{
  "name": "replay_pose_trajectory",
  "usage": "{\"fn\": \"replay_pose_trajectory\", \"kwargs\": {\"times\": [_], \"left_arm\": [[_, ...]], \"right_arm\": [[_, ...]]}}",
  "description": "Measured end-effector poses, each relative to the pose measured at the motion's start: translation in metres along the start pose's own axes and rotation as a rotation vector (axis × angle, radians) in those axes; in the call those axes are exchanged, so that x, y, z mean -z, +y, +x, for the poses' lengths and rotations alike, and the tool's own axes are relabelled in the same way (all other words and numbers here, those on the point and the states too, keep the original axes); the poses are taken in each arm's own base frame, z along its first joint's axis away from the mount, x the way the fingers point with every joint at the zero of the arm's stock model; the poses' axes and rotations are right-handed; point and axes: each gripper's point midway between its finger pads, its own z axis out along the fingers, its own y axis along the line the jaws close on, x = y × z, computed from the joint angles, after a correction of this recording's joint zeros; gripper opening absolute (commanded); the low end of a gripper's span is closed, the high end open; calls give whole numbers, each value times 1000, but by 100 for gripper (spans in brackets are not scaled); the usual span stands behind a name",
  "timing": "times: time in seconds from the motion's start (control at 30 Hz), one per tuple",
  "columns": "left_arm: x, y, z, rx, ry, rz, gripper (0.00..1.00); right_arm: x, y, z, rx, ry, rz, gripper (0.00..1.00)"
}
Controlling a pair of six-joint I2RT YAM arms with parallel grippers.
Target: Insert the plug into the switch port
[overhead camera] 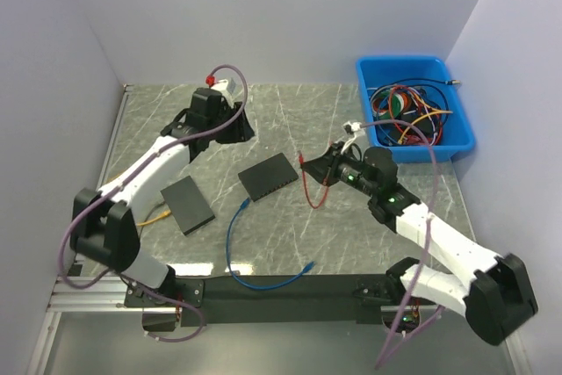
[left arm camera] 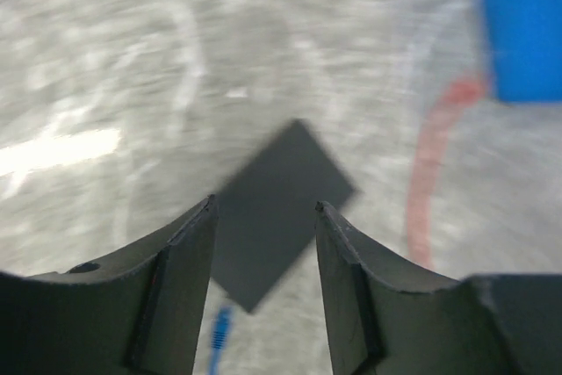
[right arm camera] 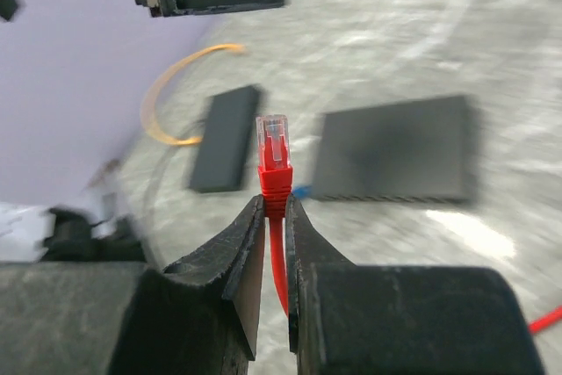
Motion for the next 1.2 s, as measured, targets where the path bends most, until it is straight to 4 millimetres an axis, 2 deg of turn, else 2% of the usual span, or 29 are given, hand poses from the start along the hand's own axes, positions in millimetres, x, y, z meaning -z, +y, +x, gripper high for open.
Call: {"fn": "replay_pose_trajectory", "kwargs": {"times": [0.1, 0.23, 0.37, 0.47, 0.67, 0.87, 1.07, 1.2], "left_arm": [[-19, 30, 8, 15, 47, -141, 52], [-33, 59, 28, 30, 125, -251, 52], [-37, 79, 40, 56, 183, -308, 50], [-41, 92, 38, 74, 195, -338, 49], [-51, 110, 45, 92, 236, -388, 49], [-63, 121, 66, 102, 317, -416, 43], [-65, 126, 79, 111, 367, -436, 37], [-67, 125, 84, 121, 394, -431, 33]], "right_arm": [[16, -16, -8, 41, -27, 137, 0], [33, -31, -22, 101, -52, 313, 0], [31, -34, -14, 161, 3, 415, 0], [21, -41, 10, 198, 96, 472, 0], [7, -67, 74, 227, 316, 546, 0], [-13, -60, 129, 270, 483, 518, 0], [-35, -50, 161, 292, 568, 490, 0], [-53, -46, 171, 296, 594, 484, 0]]}}
